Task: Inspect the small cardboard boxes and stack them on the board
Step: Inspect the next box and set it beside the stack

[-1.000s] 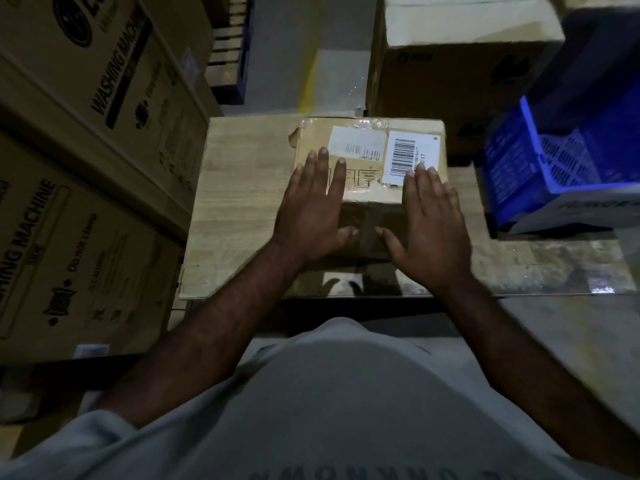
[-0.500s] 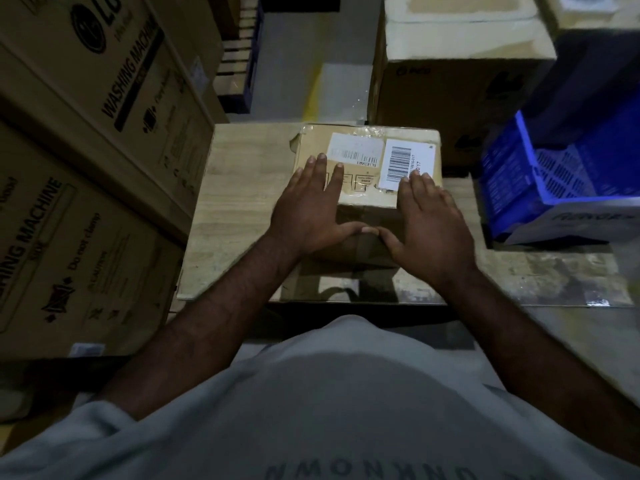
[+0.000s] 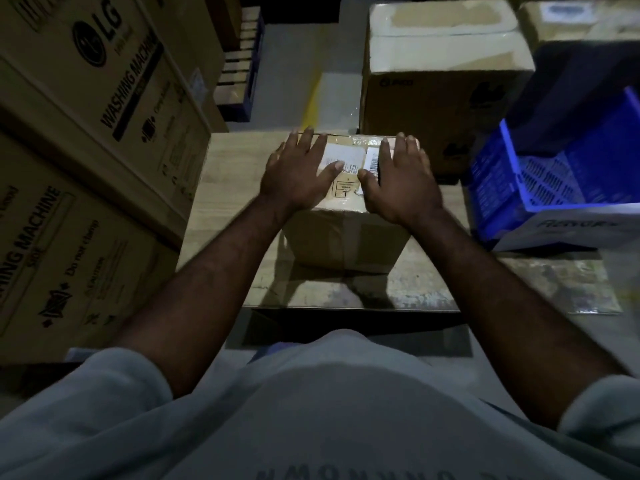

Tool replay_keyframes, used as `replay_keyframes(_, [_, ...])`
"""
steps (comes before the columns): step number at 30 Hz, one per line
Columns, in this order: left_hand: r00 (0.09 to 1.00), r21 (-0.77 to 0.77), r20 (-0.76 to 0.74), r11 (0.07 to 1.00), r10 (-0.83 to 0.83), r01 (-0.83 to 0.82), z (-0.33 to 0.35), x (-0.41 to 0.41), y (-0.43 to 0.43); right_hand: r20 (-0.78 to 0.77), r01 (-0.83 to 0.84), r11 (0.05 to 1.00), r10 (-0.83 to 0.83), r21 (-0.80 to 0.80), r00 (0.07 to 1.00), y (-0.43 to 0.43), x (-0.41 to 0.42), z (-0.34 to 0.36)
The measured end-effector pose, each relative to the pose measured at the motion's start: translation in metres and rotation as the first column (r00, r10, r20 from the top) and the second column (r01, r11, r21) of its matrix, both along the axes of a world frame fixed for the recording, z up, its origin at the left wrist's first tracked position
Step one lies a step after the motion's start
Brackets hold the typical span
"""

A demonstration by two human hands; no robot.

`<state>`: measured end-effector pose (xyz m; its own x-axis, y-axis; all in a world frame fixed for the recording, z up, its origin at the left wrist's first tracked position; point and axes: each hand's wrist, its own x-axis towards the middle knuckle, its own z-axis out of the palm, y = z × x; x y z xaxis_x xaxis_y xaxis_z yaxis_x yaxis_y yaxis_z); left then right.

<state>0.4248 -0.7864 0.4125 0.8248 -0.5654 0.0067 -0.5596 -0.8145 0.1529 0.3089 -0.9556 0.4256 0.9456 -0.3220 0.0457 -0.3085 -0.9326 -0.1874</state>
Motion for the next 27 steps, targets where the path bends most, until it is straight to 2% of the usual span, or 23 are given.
replay_keyframes(4, [1.000, -0.043, 0.015, 0.999, 0.020, -0.019, 0.001, -0.005, 0.000, 0.022, 0.000, 1.000, -0.001, 0.010, 1.000, -0.001, -0.001, -0.003])
replay_keyframes(6, [0.999, -0.075, -0.025, 0.996, 0.046, -0.048, 0.001, -0.004, 0.000, 0.047, -0.007, 1.000, 0.006, 0.021, 0.999, -0.002, 0.000, -0.006])
replay_keyframes(8, [0.995, -0.173, -0.021, 0.980, 0.102, -0.104, 0.000, -0.005, 0.000, 0.070, -0.007, 0.999, 0.004, 0.032, 0.998, -0.004, 0.000, -0.010])
replay_keyframes(9, [0.988, -0.282, -0.019, 0.947, 0.156, -0.155, 0.000, -0.006, 0.001, 0.068, -0.006, 0.999, 0.003, 0.038, 0.998, -0.004, 0.001, -0.010])
replay_keyframes(10, [0.973, -0.425, -0.033, 0.877, 0.230, -0.222, 0.000, -0.007, 0.003, 0.062, -0.007, 0.999, 0.004, 0.047, 0.998, -0.005, 0.000, -0.010])
replay_keyframes(12, [0.904, -0.628, -0.122, 0.674, 0.409, -0.390, 0.003, -0.011, 0.008, 0.073, -0.014, 0.996, 0.008, 0.085, 0.997, -0.006, -0.001, -0.008])
replay_keyframes(14, [0.798, -0.670, -0.306, 0.478, 0.520, -0.568, 0.005, -0.010, 0.015, 0.157, -0.013, 0.985, -0.015, 0.174, 0.988, -0.005, -0.004, -0.006])
replay_keyframes(16, [0.694, -0.591, -0.555, 0.370, 0.459, -0.717, -0.001, -0.012, 0.022, 0.323, 0.009, 0.976, -0.081, 0.219, 0.943, -0.005, -0.012, -0.007])
replay_keyframes(18, [0.635, -0.541, -0.724, 0.352, 0.268, -0.764, -0.006, -0.022, 0.028, 0.429, 0.062, 0.980, -0.139, 0.189, 0.892, -0.005, -0.022, -0.013])
replay_keyframes(19, [0.617, -0.547, -0.772, 0.336, 0.150, -0.766, -0.006, -0.028, 0.030, 0.428, 0.085, 0.976, -0.165, 0.200, 0.888, -0.004, -0.027, -0.018])
replay_keyframes(22, [0.578, -0.582, -0.809, 0.273, -0.105, -0.766, 0.006, -0.037, 0.028, 0.334, 0.119, 0.942, -0.226, 0.312, 0.915, 0.001, -0.037, -0.035])
replay_keyframes(24, [0.595, -0.602, -0.794, 0.295, -0.122, -0.742, 0.015, -0.042, 0.026, 0.341, 0.102, 0.930, -0.230, 0.354, 0.912, 0.002, -0.040, -0.042])
replay_keyframes(27, [0.680, -0.682, -0.719, 0.326, -0.140, -0.655, 0.026, -0.053, 0.026, 0.451, 0.064, 0.893, -0.286, 0.445, 0.846, -0.003, -0.037, -0.042])
